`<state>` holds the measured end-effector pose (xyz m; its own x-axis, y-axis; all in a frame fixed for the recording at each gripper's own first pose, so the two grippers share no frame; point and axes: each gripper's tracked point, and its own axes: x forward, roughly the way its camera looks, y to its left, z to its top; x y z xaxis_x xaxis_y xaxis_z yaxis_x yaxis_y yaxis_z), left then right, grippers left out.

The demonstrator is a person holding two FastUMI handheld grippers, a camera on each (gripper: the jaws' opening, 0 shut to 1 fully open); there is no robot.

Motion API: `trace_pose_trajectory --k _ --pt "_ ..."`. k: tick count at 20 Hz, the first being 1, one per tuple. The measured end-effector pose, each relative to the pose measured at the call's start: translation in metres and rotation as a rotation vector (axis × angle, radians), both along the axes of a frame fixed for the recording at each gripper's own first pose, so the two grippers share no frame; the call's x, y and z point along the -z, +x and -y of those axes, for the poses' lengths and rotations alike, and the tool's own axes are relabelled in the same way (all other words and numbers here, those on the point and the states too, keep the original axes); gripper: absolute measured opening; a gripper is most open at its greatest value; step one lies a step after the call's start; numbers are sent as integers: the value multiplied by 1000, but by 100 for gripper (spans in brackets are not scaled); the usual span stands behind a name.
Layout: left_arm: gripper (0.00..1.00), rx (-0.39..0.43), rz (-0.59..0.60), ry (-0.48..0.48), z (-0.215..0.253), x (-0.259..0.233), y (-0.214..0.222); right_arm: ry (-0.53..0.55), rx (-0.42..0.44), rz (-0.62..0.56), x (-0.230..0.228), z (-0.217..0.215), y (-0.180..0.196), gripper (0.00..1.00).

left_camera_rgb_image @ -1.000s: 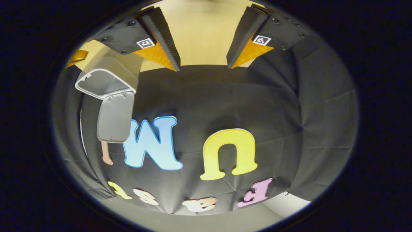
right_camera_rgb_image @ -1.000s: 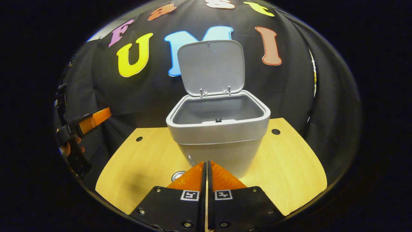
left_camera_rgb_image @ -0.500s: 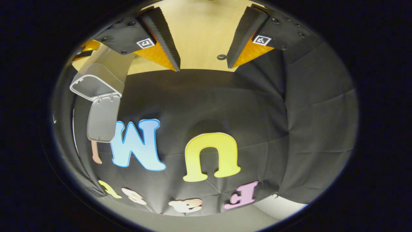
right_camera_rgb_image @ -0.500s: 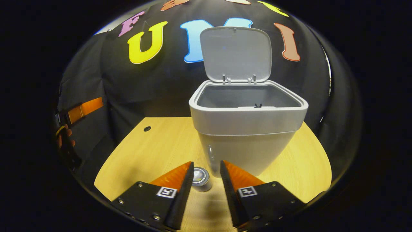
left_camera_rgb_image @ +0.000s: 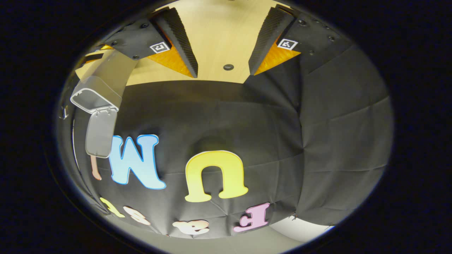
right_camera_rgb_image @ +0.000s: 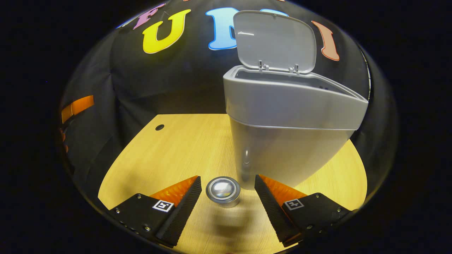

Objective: Press the lid of the desktop garbage bin to open it, pick up the crumpled paper on the desktop and throw it into the bin, then pick up the pop can on the desktop and drop it into the bin, and finally close the garbage bin lid.

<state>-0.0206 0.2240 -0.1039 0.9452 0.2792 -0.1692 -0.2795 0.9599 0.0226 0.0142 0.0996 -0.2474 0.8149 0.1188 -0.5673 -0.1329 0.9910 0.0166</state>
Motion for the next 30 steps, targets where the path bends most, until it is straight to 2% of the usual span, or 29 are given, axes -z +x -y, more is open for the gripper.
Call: trace_pose_trajectory --k 5,6,9,10,15,16,17,19,20,23,24,25,27,28,30 --pt "99 -26 -11 -7 -13 7 -4 -26 -14 -33 15 -7 5 98" --pt "95 -31 -12 -7 -14 7 -4 -31 -15 -39 19 -8 5 98" --pt "99 -40 -18 -13 -16 11 -6 -43 -18 -57 26 -6 8 98" --pt "95 -42 -20 -14 -17 11 -5 -47 -19 -62 29 -7 8 98" --pt "95 -57 -27 -15 -18 13 -10 -77 -32 -86 41 -6 11 98" --pt "95 -59 -29 -15 -19 14 -11 -87 -32 -93 44 -5 12 97" --pt "95 -61 -29 -15 -19 14 -11 -89 -39 -106 47 -5 11 89" --pt "95 -62 -29 -16 -18 15 -11 -91 -41 -105 46 -5 11 82" --pt "95 -61 -29 -17 -17 15 -12 -92 -41 -103 45 -5 11 85" --pt "95 -53 -29 -16 -12 16 -10 -73 -44 -81 35 -6 9 84" --pt "95 -50 -28 -17 -10 17 -9 -56 -47 -72 29 -9 8 80" --pt "95 -47 -25 -18 -8 17 -8 -33 -53 -61 21 -13 8 84" --pt "95 -41 -23 -16 -5 18 -7 8 -66 -25 1 -22 10 84" --pt "99 -38 -22 -15 -2 17 -6 28 -75 -1 -11 -28 10 84" --pt "95 -31 -21 -14 2 17 -4 71 -92 53 -38 -40 13 84"
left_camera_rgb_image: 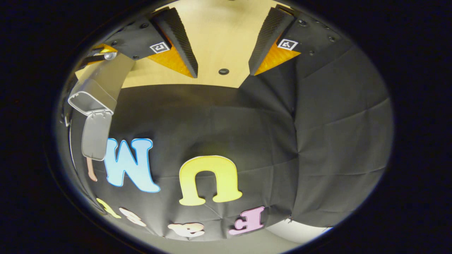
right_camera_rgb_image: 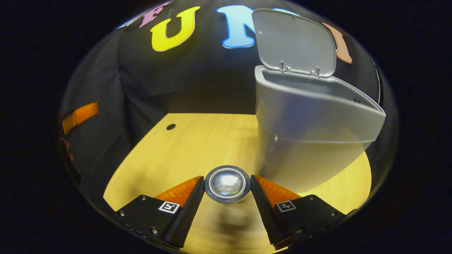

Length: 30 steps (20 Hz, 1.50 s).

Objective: Press the lid of the desktop garbage bin to open it, pick up the crumpled paper on the desktop and throw it into the bin, then pick up the pop can on the desktop and drop it into the bin, and finally close the garbage bin lid.

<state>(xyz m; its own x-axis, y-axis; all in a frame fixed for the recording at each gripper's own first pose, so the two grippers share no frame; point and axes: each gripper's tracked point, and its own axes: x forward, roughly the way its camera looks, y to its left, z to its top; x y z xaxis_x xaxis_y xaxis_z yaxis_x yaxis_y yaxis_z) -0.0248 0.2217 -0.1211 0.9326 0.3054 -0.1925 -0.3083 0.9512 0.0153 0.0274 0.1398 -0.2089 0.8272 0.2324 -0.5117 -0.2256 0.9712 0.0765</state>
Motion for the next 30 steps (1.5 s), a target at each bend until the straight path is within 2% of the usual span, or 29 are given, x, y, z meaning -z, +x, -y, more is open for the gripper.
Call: trace_pose_trajectory --k 5,9,14,15,16,17,18,19,23,24,25,29,30 --pt "95 29 3 -2 15 0 6 93 -29 150 -77 -19 12 83" --pt "95 53 6 -9 29 0 12 122 -42 286 -137 -17 17 83" --pt "99 72 8 -26 47 1 20 127 10 429 -195 16 24 83" --pt "91 75 8 -29 50 1 22 126 31 450 -204 27 25 83" --pt "95 77 7 -29 52 1 23 124 53 467 -210 38 27 83" --pt "95 79 5 -30 55 2 24 124 77 481 -216 49 28 83" --pt "91 80 4 -30 56 2 24 121 103 490 -219 62 31 83" --pt "95 81 4 -31 58 1 25 118 129 498 -221 75 34 83" --pt "95 78 0 -38 64 3 28 67 219 498 -215 123 41 83" --pt "95 76 0 -40 64 3 27 51 238 489 -210 133 42 79" --pt "95 73 -2 -42 65 4 27 35 256 474 -203 142 44 83" --pt "95 60 -13 -44 66 8 25 1 300 400 -170 168 56 83" --pt "99 57 -15 -44 66 8 25 -5 305 383 -163 172 57 83"
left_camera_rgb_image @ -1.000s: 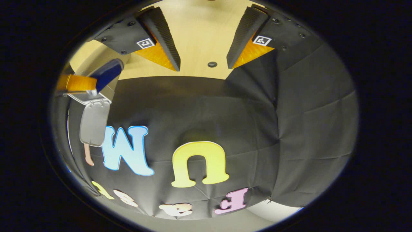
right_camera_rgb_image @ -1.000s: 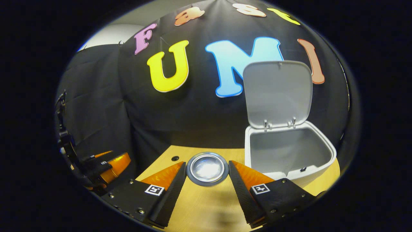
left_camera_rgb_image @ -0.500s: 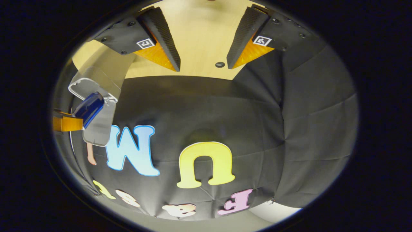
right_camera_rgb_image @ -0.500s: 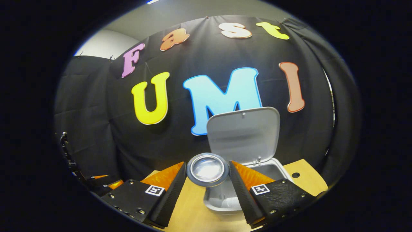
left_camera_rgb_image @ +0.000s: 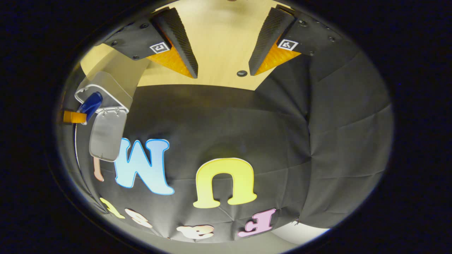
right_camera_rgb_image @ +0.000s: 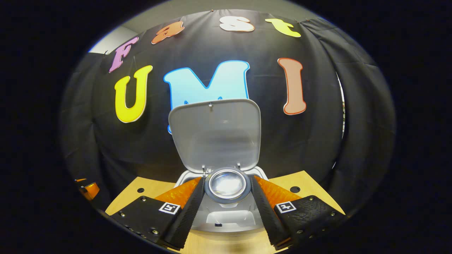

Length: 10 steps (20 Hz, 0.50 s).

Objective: Press the lid of the desktop garbage bin to open it, pick up the crumpled paper on the desktop and throw it into the bin, then pick up the pop can on the desktop and drop it into the bin, and finally close the garbage bin lid.

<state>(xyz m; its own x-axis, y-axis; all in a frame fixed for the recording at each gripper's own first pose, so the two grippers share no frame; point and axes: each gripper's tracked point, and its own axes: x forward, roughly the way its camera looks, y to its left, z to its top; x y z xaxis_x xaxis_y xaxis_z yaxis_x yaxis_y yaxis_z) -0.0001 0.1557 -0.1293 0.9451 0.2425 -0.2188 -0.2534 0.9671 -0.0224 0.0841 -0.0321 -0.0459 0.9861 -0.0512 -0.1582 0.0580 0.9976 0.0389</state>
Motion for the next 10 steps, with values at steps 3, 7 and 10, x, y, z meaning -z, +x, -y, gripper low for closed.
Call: trace_pose_trajectory --k 3,7,10 --pt "95 -8 -4 6 0 0 -2 1 10 -52 21 7 8 83" --pt "95 -18 -13 13 -2 2 -7 10 7 -107 43 8 16 83" --pt "95 -27 -17 17 -5 4 -11 5 -2 -133 53 4 21 83"
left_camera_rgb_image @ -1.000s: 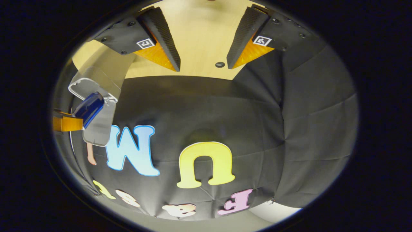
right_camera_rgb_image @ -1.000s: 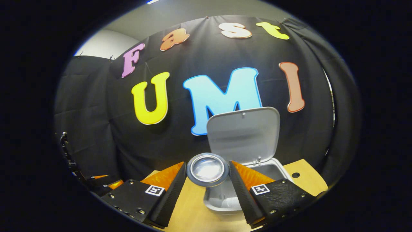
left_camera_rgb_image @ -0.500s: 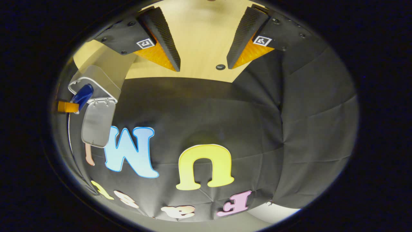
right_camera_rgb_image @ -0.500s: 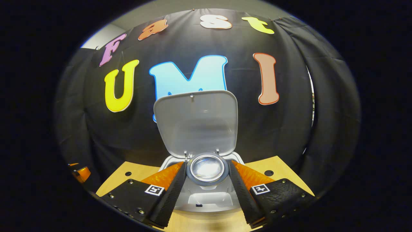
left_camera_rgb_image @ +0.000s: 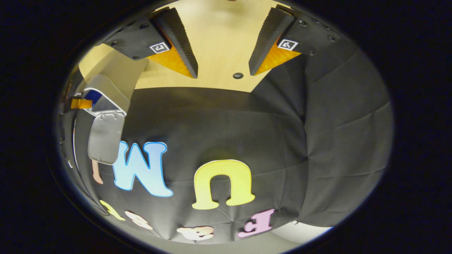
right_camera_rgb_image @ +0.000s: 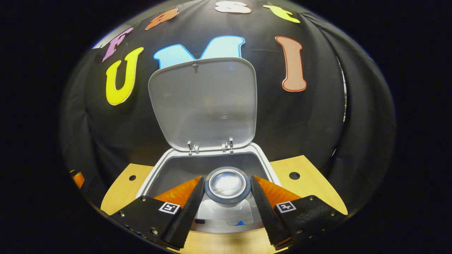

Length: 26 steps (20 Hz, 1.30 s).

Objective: Press the lid of the desktop garbage bin to open it, pick up the crumpled paper on the desktop and throw it into the bin, then pick up the pop can on the desktop and drop it into the bin, and finally close the garbage bin lid.

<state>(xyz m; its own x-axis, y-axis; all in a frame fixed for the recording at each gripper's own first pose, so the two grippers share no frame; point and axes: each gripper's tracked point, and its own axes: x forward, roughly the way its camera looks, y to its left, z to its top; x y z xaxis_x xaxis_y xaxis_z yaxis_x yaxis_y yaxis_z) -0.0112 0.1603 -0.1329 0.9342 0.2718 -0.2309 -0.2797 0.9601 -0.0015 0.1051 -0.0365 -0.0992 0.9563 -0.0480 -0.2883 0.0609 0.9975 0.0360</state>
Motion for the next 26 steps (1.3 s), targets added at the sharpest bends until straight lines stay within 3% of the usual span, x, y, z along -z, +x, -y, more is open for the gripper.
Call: trace_pose_trajectory --k 8,26 --pt "95 -19 1 -3 -7 0 -7 -84 -10 -28 8 -3 5 83" --pt "95 -51 9 -10 -16 0 -24 -86 -4 -27 8 -4 5 86"
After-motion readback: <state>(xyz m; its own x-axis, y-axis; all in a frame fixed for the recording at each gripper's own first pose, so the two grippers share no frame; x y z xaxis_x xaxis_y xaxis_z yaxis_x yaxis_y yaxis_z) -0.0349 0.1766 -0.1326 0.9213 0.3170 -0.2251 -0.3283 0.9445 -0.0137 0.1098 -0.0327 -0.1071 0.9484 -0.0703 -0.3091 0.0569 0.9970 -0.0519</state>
